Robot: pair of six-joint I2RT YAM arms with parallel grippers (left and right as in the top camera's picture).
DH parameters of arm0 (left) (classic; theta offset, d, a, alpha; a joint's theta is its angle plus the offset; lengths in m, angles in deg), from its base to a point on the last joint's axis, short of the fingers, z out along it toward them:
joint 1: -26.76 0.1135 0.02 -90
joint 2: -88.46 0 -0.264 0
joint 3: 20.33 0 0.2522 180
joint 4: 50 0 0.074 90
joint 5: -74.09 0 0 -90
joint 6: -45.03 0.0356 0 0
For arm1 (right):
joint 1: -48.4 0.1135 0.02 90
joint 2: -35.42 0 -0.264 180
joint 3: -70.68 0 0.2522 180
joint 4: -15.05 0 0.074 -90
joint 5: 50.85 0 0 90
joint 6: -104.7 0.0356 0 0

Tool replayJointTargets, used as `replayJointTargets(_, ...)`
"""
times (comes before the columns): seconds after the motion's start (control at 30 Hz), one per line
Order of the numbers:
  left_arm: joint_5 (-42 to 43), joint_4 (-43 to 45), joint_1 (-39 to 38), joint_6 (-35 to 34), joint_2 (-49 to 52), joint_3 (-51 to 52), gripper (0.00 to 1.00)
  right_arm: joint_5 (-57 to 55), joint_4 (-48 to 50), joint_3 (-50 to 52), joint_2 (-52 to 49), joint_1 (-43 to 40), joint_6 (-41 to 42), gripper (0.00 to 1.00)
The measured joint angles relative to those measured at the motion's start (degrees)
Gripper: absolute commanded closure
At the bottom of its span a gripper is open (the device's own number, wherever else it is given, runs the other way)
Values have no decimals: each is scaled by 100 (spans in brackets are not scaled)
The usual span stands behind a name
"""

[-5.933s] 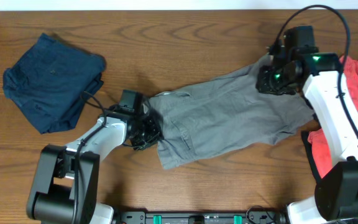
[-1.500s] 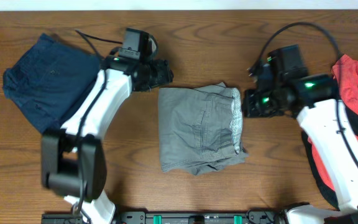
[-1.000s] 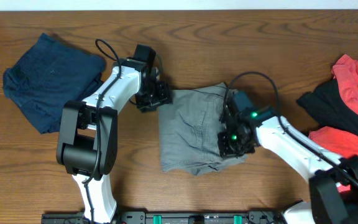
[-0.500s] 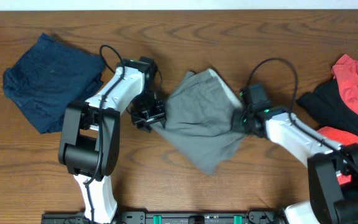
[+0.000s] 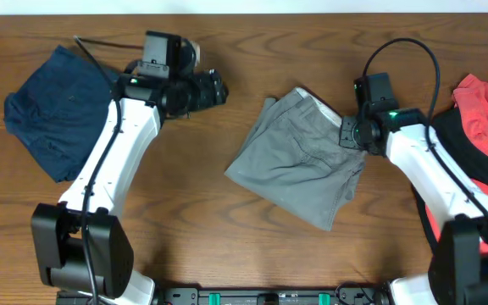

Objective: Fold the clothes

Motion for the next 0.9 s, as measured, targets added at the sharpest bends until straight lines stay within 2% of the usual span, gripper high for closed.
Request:
replayJointTargets(0.17, 555, 422, -120, 778, 546, 0, 2, 105, -511, -37, 610, 0, 13, 44)
replayJointTargets(0.23, 813, 542, -151, 1025, 833, 0, 1, 131, -660, -42, 863, 0, 11, 34)
replayJointTargets(0.33, 1322, 739, -151, 1353, 1246, 0, 0, 138, -807, -46, 1217, 0, 4, 29)
replayJointTargets(0.5, 1943, 907, -170, 1591, 1735, 0, 0, 142, -953, -52, 1508, 0, 4, 28)
replayJointTargets(0.9, 3246, 754, -516, 1930, 2667, -26, 1, 142, -1445, -52, 1517, 0, 103, 28)
